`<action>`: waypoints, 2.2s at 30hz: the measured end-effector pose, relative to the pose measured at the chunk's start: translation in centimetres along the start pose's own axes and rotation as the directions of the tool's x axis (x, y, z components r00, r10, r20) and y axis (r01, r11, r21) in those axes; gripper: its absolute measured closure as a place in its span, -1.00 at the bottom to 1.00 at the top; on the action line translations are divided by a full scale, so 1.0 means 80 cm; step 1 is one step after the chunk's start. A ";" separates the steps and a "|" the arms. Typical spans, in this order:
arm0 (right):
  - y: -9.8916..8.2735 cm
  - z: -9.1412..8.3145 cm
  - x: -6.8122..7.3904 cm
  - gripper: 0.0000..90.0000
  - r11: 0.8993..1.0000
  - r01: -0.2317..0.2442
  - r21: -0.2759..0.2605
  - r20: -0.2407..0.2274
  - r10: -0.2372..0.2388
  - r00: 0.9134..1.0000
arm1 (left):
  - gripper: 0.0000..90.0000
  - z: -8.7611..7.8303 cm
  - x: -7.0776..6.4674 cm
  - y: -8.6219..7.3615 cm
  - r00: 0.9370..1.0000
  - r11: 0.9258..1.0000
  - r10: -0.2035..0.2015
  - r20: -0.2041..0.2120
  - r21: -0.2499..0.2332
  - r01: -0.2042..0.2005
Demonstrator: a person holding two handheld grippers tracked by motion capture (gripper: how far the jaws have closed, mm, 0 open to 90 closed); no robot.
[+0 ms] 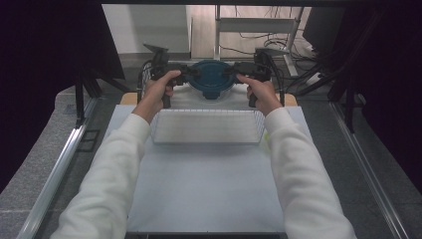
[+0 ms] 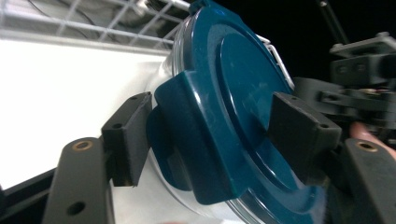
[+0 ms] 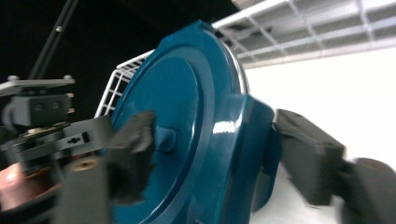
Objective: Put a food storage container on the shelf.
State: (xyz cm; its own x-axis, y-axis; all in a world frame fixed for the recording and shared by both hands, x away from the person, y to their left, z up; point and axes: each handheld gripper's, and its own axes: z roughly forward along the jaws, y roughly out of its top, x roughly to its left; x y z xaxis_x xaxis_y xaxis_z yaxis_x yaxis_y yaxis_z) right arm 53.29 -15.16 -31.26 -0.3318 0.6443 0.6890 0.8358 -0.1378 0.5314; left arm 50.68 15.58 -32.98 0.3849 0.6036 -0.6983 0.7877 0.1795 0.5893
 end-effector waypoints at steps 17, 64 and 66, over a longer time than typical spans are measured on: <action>-0.017 -0.055 0.044 -0.77 0.928 0.359 -0.102 0.124 -0.346 0.930 | -0.61 -0.061 -0.048 -0.019 0.958 0.961 0.258 -0.126 -0.065 -0.268; -0.302 -0.140 -0.071 -0.37 0.841 0.525 0.133 0.105 -0.539 0.836 | -0.51 -0.092 0.005 -0.332 0.855 0.875 0.479 -0.202 0.191 -0.445; -0.305 -0.136 -0.075 -0.37 0.840 0.522 0.145 0.108 -0.538 0.836 | -0.51 -0.089 0.005 -0.335 0.845 0.866 0.494 -0.203 0.204 -0.457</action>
State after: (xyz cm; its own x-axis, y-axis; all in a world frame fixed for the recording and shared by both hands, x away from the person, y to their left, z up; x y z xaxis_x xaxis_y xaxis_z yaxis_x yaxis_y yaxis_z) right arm 30.08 -23.85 -42.99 -0.6800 0.6941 0.2365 0.5924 0.3299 0.7350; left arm 26.30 16.56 -46.12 0.6170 0.7566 -0.2163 0.6042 -0.2794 0.7462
